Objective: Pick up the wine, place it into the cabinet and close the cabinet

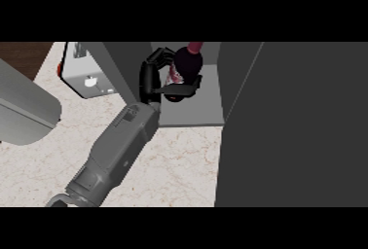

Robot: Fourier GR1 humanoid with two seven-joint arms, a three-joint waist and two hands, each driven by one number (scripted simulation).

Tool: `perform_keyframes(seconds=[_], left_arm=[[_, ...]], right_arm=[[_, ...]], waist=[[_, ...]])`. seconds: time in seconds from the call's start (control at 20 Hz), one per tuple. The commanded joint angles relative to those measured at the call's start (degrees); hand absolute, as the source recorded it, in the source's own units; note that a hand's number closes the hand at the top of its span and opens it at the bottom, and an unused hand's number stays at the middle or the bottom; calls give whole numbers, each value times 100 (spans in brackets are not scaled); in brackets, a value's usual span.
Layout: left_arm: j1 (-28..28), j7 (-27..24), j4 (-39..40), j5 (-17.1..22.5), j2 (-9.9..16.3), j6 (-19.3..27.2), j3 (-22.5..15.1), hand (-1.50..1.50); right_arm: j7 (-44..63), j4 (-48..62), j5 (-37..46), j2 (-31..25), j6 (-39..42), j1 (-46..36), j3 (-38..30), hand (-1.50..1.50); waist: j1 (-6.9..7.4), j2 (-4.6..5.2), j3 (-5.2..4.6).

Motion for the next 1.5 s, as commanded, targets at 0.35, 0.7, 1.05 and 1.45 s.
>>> perform_keyframes(seconds=[0.35, 0.7, 1.05, 1.45], left_arm=[[-701, -775, 1150, 158, -11, 16, 472, 150], [-1185, -737, 1678, 504, -12, -101, 1096, 150], [-1032, -1043, 2012, 747, -12, -683, 1324, 150], [-1207, -1198, 2386, 708, 212, -722, 1433, 150]], right_arm=[[187, -738, -369, 52, 62, 400, 192, -150], [-44, -236, -62, 271, -133, 48, 336, -150], [228, -620, -392, 134, -89, 152, 254, -150], [-53, -450, -109, 188, 9, 220, 402, -150]], waist=[[-44, 12, 0], [-74, 46, -2], [-207, 74, -3], [-201, 90, -2]])
